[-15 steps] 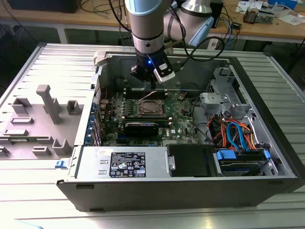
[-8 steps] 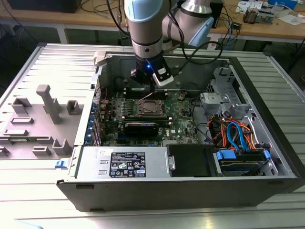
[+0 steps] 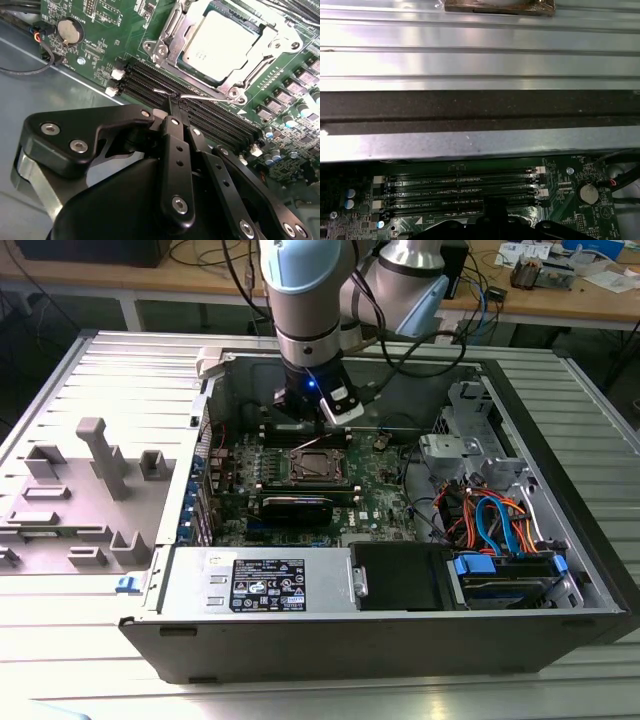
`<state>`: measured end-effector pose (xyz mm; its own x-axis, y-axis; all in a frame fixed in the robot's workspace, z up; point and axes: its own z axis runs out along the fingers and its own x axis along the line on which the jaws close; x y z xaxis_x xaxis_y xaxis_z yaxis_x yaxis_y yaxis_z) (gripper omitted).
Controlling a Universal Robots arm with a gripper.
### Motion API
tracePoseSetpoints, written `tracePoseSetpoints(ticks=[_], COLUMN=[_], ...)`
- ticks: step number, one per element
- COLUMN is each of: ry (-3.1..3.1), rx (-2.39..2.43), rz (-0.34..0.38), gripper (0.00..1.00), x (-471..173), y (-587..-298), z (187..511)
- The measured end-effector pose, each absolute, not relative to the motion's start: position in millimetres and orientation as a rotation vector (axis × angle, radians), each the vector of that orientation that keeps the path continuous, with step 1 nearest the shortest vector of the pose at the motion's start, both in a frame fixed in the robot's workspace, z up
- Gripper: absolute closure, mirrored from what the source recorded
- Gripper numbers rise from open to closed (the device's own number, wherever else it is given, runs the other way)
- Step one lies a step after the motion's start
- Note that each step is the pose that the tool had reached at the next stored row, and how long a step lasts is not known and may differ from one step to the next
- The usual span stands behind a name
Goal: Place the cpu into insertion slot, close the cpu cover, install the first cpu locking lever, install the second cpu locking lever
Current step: 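Install the first cpu locking lever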
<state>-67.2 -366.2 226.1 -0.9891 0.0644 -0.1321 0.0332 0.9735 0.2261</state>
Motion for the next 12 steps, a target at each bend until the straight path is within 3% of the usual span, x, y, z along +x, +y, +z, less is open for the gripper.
tracePoseSetpoints(ticks=[12], ry=[2.979], rx=[0.097], rz=[0.336], gripper=[0.89], x=[-64.8], y=[-366.2], z=[213.0])
